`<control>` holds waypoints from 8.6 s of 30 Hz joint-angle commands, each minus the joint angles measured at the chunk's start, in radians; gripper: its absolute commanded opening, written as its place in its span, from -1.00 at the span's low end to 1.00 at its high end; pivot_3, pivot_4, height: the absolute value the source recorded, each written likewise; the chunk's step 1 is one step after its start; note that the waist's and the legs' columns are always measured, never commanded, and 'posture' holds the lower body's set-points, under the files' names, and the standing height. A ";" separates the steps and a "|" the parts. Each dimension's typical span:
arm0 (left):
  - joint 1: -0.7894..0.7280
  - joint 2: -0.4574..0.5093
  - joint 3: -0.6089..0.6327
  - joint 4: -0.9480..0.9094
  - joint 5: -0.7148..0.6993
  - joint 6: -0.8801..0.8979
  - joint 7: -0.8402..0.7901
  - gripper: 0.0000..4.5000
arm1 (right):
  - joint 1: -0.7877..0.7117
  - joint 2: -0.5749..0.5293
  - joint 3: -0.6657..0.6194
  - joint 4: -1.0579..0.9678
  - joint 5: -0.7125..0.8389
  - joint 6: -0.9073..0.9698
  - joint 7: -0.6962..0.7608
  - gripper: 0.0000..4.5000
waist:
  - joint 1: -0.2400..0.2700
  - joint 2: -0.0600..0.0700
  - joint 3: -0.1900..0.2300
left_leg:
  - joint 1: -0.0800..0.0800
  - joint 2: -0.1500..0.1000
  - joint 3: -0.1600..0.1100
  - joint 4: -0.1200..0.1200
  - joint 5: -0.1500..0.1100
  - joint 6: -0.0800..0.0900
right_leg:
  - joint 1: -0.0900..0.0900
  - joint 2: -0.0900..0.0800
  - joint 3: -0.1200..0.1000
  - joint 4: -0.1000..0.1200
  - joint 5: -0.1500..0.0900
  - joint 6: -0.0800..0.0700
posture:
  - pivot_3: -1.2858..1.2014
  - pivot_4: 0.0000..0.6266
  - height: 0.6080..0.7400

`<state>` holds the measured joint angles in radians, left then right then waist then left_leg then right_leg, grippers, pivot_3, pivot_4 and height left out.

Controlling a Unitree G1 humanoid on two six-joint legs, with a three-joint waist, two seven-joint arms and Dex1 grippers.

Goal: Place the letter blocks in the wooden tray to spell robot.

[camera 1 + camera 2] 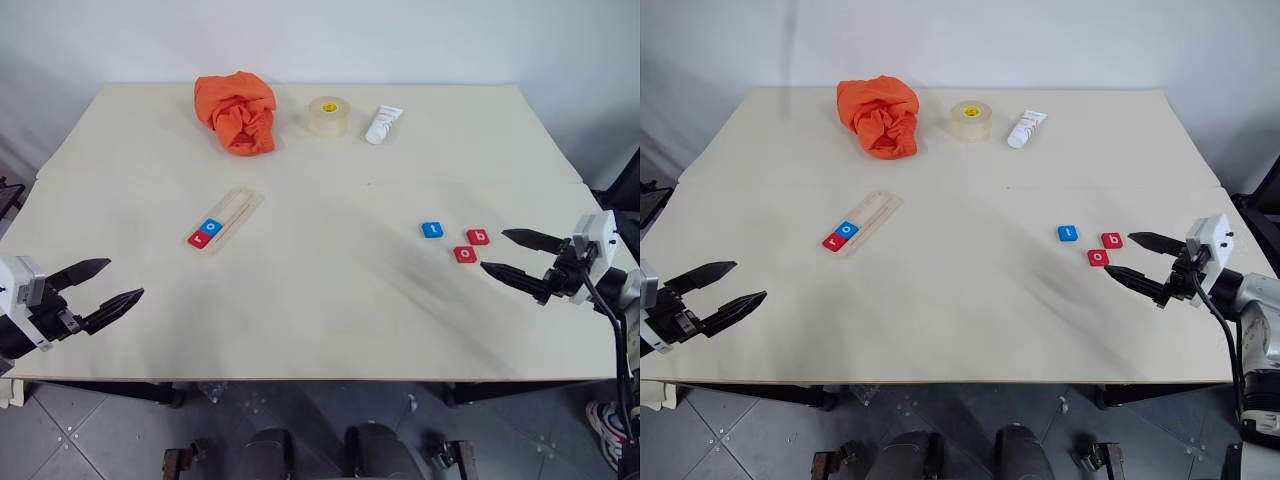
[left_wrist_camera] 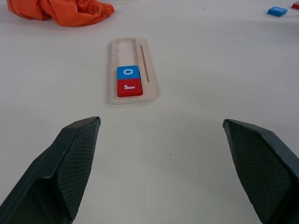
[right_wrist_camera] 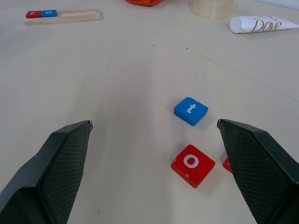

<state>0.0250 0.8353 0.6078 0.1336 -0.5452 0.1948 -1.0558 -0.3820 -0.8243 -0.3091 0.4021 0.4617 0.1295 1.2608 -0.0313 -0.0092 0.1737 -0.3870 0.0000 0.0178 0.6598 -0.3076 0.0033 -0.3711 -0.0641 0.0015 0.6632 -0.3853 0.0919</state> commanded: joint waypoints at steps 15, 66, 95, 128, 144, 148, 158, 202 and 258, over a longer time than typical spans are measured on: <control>0.152 -0.034 0.172 -0.140 -0.029 0.052 0.175 0.99 | -0.114 0.036 0.047 0.061 -0.010 -0.020 0.013 1.00 | -0.016 0.000 0.000 | 0.000 0.000 0.000 0.000 0.000 0.000 | 0.000 0.000 0.000 0.000 0.000 0.000 | 0.03 -0.52 1.00; -0.987 -0.032 -0.688 0.481 0.351 0.667 0.392 0.99 | -0.233 0.110 0.161 0.037 -0.070 -0.084 0.063 1.00 | 0.004 -0.003 0.002 | -0.003 -0.001 -0.001 0.007 0.001 -0.002 | -0.004 0.001 0.000 0.011 0.000 0.000 | 0.03 -0.52 1.00; -1.122 -0.173 -0.815 0.799 0.610 0.495 0.273 0.50 | -0.207 0.111 0.153 0.006 -0.063 -0.084 0.036 1.00 | 0.008 -0.003 0.002 | -0.003 -0.002 -0.001 0.016 0.001 -0.002 | -0.004 0.001 0.000 0.017 0.001 0.000 | 0.03 -0.52 1.00; -1.030 -0.412 -1.127 0.128 0.640 0.501 -0.048 0.50 | 0.135 -0.005 0.001 -0.297 0.032 -0.005 0.031 1.00 | 0.029 -0.005 0.003 | -0.008 -0.002 -0.004 0.020 0.001 -0.001 | -0.004 0.002 0.000 0.014 0.001 0.001 | 0.03 -0.52 1.00; -0.986 -0.423 -1.195 -0.001 0.671 0.525 -0.047 0.50 | 0.234 -0.005 -0.048 -0.387 0.052 0.023 -0.044 1.00 | 0.031 -0.005 0.003 | -0.007 -0.002 -0.004 0.020 0.001 0.000 | -0.003 0.003 0.001 0.013 0.001 0.001 | 0.03 -0.52 1.00; -0.970 -0.440 -1.185 -0.008 0.674 0.516 -0.017 0.97 | 0.223 -0.006 -0.041 -0.381 0.049 0.023 -0.049 1.00 | 0.031 -0.005 0.003 | -0.008 -0.002 -0.004 0.020 0.001 0.000 | -0.002 0.003 0.001 0.013 0.001 0.001 | 0.03 -0.52 1.00; -0.822 -0.369 -0.951 -0.200 0.549 0.457 0.044 1.00 | 0.197 0.000 -0.039 -0.352 0.045 0.030 -0.072 1.00 | 0.029 -0.005 0.003 | -0.007 -0.001 -0.004 0.020 0.001 0.000 | -0.002 0.003 0.001 0.013 0.001 0.001 | 0.03 -0.52 1.00; -0.433 -0.246 -0.486 0.153 0.146 -0.398 -0.260 1.00 | 0.239 0.154 -0.142 -0.482 0.066 0.346 -0.643 1.00 | 0.024 -0.003 0.002 | 0.001 -0.002 -0.007 0.005 0.002 0.002 | 0.008 0.002 -0.003 -0.002 0.003 0.001 | 0.03 -0.52 1.00; -0.447 -0.238 -0.505 0.137 0.174 -0.410 -0.160 1.00 | -0.422 0.148 0.134 0.218 -0.263 0.482 -0.780 -0.35 | 0.003 -0.003 0.002 | -0.006 -0.002 -0.005 0.005 0.004 0.000 | -0.003 0.001 -0.002 0.002 0.004 0.001 | 0.03 -0.52 1.00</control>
<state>-0.4093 0.5953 0.0982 0.2689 -0.3565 -0.1976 -1.2037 -0.7927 -0.6596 -0.1398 0.6651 0.1918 0.6285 0.4878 -0.0286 -0.0117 0.1760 -0.3933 -0.0020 0.0132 0.6645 -0.3039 0.0036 -0.3744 -0.0631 -0.0002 0.6653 -0.3817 0.0933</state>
